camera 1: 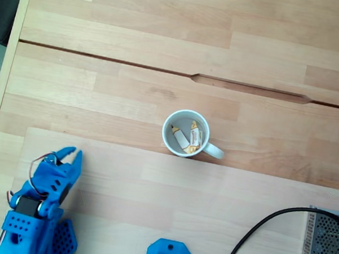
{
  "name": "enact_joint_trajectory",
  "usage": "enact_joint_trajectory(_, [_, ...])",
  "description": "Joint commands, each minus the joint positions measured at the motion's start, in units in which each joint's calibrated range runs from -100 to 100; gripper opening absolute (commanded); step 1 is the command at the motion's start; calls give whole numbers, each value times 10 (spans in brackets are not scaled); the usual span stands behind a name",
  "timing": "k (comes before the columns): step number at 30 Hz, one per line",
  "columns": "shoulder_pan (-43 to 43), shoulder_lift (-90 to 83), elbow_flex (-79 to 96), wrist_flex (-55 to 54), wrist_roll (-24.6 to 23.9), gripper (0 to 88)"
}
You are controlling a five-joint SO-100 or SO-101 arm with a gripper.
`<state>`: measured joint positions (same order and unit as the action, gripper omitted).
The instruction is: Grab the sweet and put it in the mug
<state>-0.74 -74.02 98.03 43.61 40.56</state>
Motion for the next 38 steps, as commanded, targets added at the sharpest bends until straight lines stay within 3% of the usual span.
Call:
enact_joint_trajectory(1, [-22, -46, 20, 1, 1, 32])
enact_joint_trajectory(14, [-62, -58, 20, 29, -69, 32])
enact_joint_trajectory(38, [-59, -58, 20, 29, -71, 32])
